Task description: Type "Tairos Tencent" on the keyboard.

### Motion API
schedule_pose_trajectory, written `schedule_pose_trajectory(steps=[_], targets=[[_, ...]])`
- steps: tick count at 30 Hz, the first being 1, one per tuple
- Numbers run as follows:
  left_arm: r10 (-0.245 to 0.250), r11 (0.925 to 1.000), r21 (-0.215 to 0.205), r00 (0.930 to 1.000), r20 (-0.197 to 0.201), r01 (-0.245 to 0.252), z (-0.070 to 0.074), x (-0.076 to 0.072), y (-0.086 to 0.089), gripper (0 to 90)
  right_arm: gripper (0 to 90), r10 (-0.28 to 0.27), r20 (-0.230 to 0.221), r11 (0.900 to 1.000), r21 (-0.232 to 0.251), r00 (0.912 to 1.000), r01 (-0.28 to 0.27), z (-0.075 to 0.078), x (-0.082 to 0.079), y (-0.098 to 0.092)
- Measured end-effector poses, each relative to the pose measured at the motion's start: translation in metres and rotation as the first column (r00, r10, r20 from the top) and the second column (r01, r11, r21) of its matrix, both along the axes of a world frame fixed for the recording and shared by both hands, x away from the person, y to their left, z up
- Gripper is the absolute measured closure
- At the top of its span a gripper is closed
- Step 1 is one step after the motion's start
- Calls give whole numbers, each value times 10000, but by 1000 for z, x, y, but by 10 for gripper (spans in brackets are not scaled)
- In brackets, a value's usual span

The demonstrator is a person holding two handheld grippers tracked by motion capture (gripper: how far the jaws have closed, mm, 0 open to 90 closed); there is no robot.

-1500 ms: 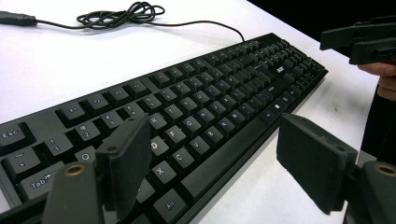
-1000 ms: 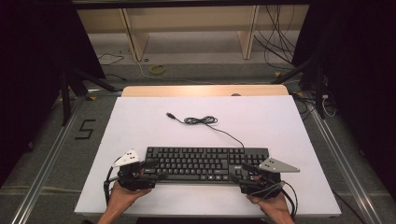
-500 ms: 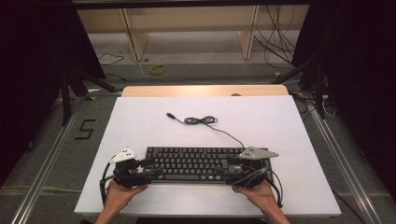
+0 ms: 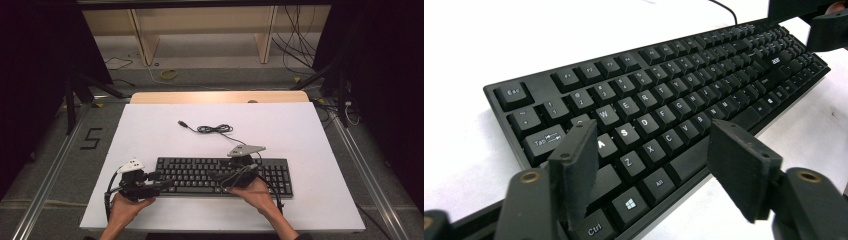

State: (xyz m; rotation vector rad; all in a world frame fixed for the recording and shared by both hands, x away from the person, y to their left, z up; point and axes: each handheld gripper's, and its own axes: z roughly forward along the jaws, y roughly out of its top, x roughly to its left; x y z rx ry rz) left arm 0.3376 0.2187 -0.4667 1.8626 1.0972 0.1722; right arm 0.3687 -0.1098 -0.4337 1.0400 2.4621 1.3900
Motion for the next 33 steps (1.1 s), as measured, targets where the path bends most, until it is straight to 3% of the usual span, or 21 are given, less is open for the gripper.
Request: schedule_pose_trajectory(steps=[12,19,25,33], targets=[[177,9994,304,9988,-456,-163,-2,3,5,470,453,316,-452,9984,-448,9985,-336,-3,21,34],[123,9987,505,9976,-683,-88,-4,4,5,621,592,517,-772,9948,-838,9957,-582,-11,30,51],[50,9952,974,9961,-883,36,-6,4,5,767,718,678,-864,9921,-993,9939,-763,-17,35,63],[113,9904,1382,9954,-949,19,-9,6,7,888,841,799,-1021,9886,-1189,9916,-919,-24,39,73]])
